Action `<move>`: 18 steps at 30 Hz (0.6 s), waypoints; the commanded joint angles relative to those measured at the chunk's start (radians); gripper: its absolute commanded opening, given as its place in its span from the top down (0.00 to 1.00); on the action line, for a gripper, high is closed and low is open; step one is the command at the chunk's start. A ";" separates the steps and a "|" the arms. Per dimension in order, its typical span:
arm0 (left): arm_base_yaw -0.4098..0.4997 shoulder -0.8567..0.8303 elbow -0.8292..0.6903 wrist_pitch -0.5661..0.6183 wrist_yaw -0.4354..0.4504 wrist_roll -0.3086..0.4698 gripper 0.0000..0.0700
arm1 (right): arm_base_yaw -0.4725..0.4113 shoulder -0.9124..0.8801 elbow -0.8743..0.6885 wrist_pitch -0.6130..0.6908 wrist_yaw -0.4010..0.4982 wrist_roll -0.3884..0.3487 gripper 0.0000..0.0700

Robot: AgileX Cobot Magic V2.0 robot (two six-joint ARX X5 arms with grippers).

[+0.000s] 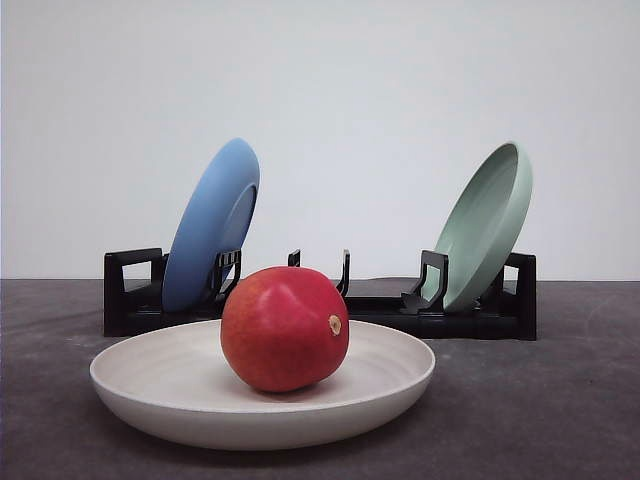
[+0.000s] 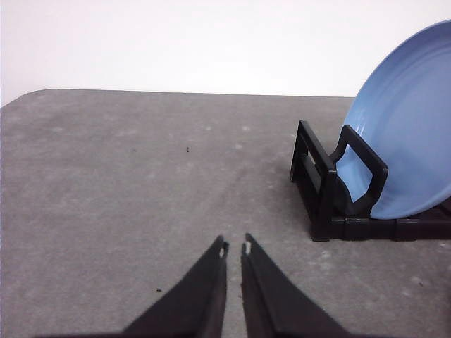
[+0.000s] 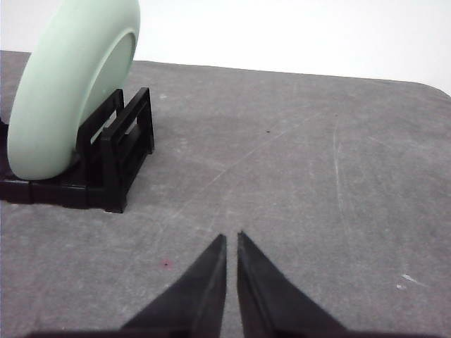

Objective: Place pomegranate in white plate

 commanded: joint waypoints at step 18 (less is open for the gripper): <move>0.003 -0.002 -0.009 0.013 -0.003 -0.004 0.98 | 0.000 -0.001 -0.004 0.010 0.001 0.012 0.97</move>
